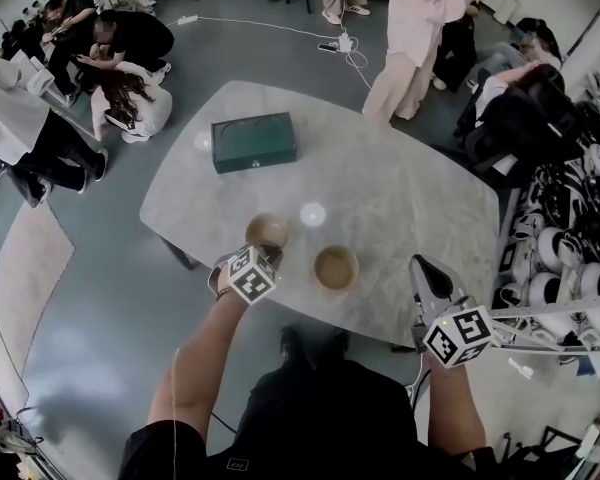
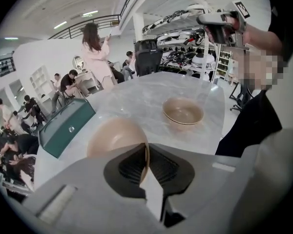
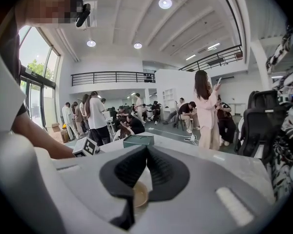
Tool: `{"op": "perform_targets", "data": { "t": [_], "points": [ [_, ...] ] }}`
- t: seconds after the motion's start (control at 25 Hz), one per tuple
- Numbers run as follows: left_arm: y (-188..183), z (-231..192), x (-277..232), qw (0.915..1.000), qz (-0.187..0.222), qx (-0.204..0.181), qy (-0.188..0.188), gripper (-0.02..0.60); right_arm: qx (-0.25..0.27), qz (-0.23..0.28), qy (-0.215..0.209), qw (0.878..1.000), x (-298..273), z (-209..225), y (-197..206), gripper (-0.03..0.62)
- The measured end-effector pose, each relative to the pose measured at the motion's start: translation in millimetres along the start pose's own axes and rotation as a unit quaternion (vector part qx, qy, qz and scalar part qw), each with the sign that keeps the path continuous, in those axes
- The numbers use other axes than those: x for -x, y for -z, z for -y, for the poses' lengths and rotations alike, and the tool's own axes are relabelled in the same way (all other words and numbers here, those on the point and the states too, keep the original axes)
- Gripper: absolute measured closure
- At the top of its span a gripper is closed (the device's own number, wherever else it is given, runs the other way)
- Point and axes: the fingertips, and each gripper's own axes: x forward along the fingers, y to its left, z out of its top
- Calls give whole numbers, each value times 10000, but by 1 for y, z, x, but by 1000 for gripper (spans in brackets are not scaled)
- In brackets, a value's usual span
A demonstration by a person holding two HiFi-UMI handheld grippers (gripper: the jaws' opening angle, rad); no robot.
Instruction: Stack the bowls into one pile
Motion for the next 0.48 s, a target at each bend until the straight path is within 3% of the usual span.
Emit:
{"op": "perform_targets", "data": {
  "t": [0.48],
  "points": [
    [-25, 9, 43, 9980, 444, 326, -318, 561, 168, 162, -270, 9994, 9, -9, -16, 589]
  ]
}}
